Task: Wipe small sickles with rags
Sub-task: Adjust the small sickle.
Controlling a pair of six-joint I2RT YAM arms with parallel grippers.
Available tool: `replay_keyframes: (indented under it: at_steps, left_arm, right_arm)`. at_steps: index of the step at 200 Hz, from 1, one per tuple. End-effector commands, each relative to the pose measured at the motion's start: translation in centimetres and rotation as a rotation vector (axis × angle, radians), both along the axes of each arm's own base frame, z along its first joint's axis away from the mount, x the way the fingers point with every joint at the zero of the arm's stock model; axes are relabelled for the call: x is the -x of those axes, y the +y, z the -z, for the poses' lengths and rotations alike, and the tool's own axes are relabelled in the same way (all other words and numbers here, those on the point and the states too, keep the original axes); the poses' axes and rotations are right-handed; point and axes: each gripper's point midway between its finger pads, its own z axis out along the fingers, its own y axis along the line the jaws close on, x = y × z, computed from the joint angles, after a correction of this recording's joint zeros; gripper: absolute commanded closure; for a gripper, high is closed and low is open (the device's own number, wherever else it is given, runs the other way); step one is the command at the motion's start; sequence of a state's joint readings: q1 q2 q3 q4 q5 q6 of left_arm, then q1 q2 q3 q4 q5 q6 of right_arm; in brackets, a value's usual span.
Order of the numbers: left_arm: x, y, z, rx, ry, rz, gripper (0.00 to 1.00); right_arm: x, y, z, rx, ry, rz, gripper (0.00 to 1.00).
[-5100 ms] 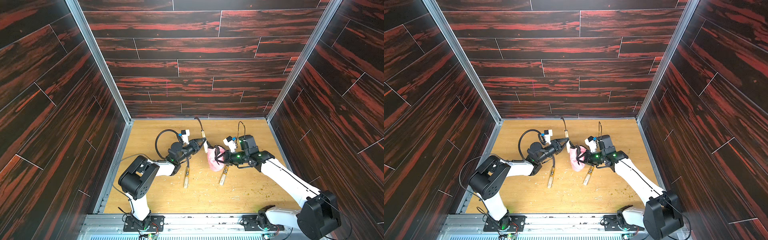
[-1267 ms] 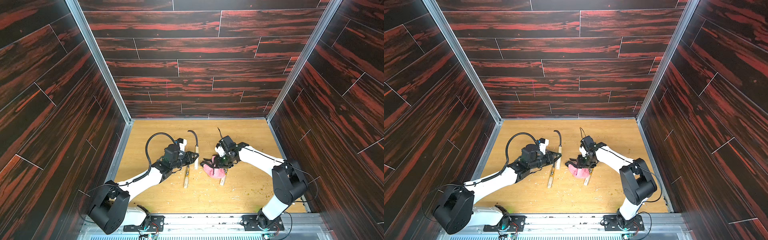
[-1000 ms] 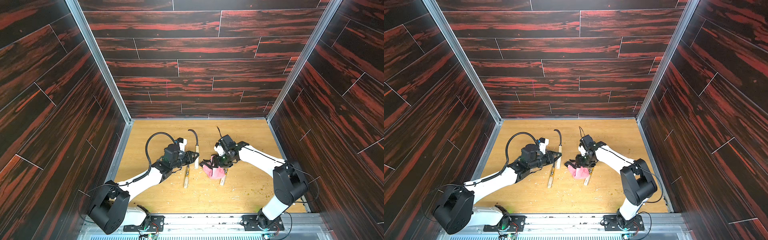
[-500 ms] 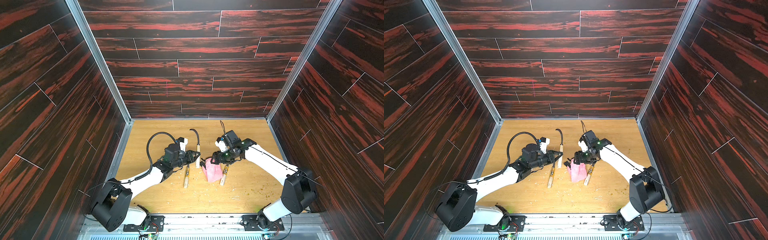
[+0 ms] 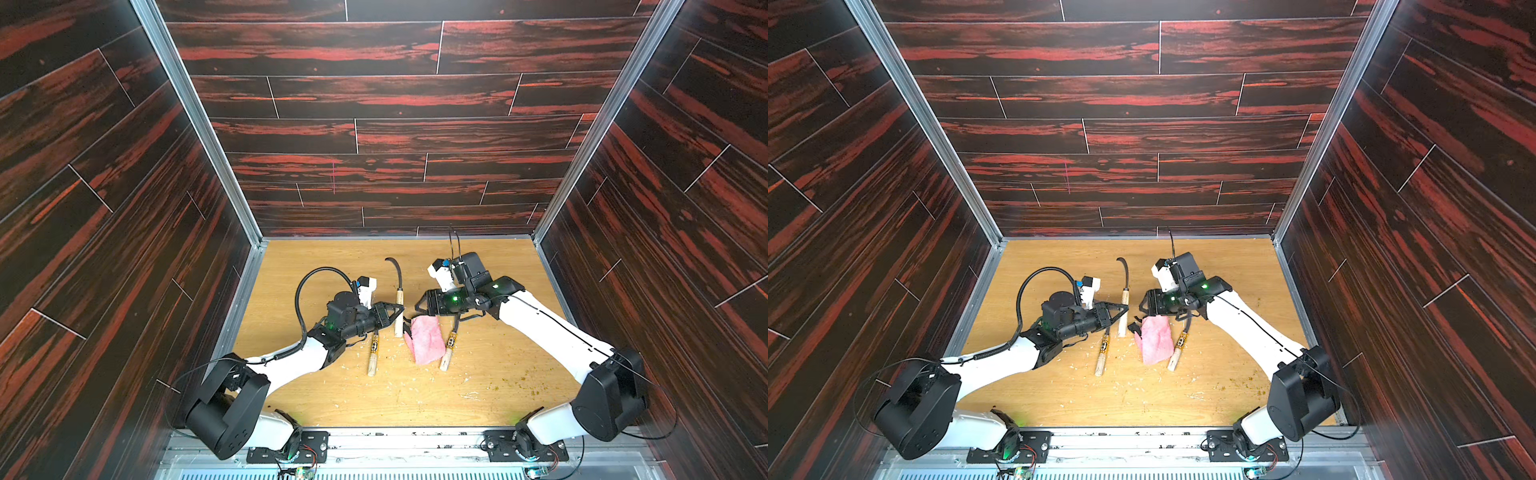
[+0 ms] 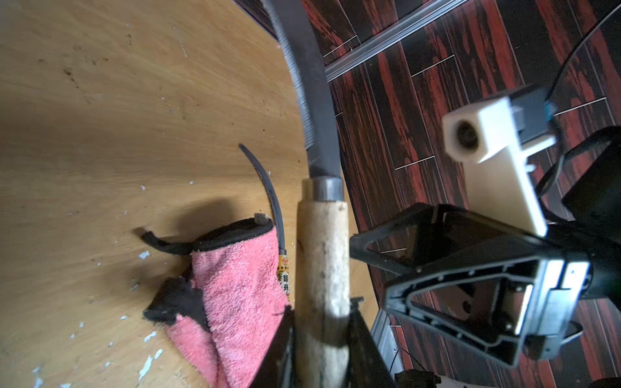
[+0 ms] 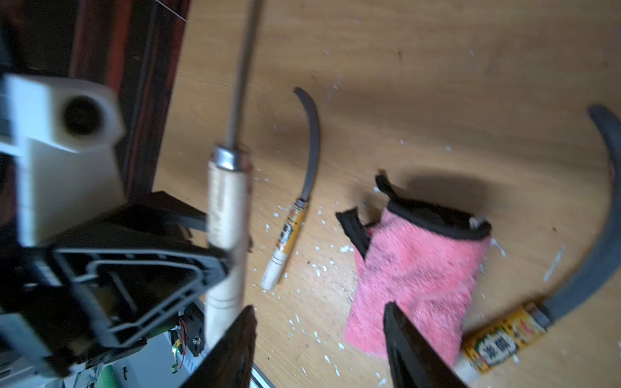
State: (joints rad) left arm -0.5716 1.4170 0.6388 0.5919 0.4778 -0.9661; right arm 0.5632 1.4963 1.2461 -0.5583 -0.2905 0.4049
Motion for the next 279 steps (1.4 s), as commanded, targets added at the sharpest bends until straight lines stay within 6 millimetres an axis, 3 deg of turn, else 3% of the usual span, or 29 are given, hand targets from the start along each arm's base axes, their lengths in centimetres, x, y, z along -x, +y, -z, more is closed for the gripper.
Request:
replay_keyframes:
  at_steps: [1, 87, 185, 227, 279]
  left_arm:
    - [0.3, -1.2, -2.1, 0.053, -0.062, 0.043, 1.0]
    - [1.0, -2.8, -2.9, 0.061, -0.087, 0.08, 1.0]
    - [0.9, -2.8, -4.0, 0.06, -0.122, 0.07, 1.0]
    - [1.1, -2.9, -4.2, 0.063, -0.126, 0.073, 1.0]
    - [1.3, -3.0, -4.3, 0.063, -0.132, 0.079, 1.0]
  right_arm:
    - [-0.2, 1.8, -2.7, -0.105, -0.029, -0.036, 0.44]
    - [-1.2, 4.0, -2.8, -0.191, 0.008, -0.069, 0.51]
    - [-0.7, 3.5, -1.1, -0.158, 0.056, -0.052, 0.52]
    - [-0.8, 4.0, -0.9, -0.171, 0.07, -0.064, 0.62]
    - [-0.8, 4.1, -0.3, -0.169, 0.087, -0.07, 0.64]
